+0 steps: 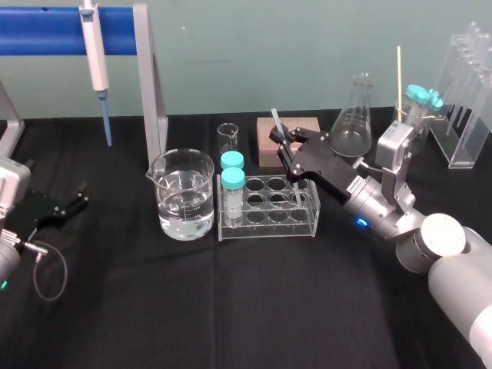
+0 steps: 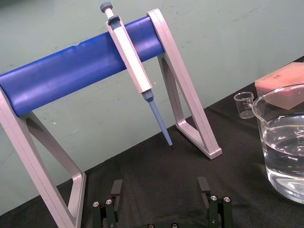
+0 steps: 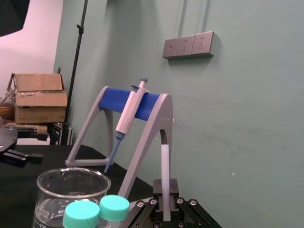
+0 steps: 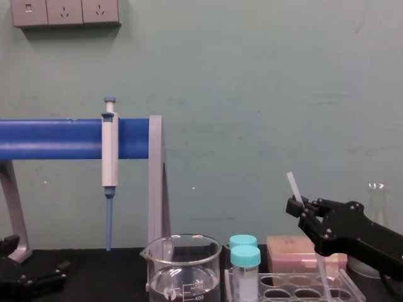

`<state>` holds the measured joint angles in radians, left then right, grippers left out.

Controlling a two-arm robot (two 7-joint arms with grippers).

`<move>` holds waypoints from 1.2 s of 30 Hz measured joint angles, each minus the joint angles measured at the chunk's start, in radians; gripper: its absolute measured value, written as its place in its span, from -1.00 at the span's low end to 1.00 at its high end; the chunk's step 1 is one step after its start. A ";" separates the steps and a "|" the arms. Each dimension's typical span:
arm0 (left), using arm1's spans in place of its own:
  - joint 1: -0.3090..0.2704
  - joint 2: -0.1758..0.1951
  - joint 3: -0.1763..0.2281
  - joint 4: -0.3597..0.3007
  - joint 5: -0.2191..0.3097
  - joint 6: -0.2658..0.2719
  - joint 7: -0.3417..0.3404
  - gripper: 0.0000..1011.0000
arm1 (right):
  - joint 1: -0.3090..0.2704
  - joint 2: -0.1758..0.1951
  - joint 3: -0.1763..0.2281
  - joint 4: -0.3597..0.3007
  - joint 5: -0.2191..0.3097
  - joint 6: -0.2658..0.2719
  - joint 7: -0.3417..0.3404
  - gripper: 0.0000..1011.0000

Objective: Pick up the stirring rod with one hand, then place it down.

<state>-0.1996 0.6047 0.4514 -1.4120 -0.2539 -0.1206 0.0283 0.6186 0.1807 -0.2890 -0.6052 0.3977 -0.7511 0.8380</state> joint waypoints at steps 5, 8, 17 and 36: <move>0.000 0.000 0.000 0.000 0.000 0.000 0.000 0.98 | 0.007 -0.005 0.002 0.025 -0.010 -0.004 -0.004 -0.87; 0.000 0.000 0.000 0.000 0.000 0.000 0.000 0.98 | 0.004 -0.003 0.002 0.020 -0.029 -0.004 -0.030 -0.87; 0.000 0.000 0.000 0.000 0.000 0.000 0.000 0.98 | 0.004 -0.003 0.002 0.019 -0.024 -0.003 -0.027 -0.87; 0.000 0.000 0.000 0.000 0.000 0.000 0.000 0.98 | 0.004 -0.003 0.002 0.018 -0.020 -0.003 -0.020 -0.71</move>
<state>-0.1996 0.6047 0.4514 -1.4120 -0.2539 -0.1205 0.0283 0.6221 0.1779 -0.2867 -0.5868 0.3775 -0.7539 0.8176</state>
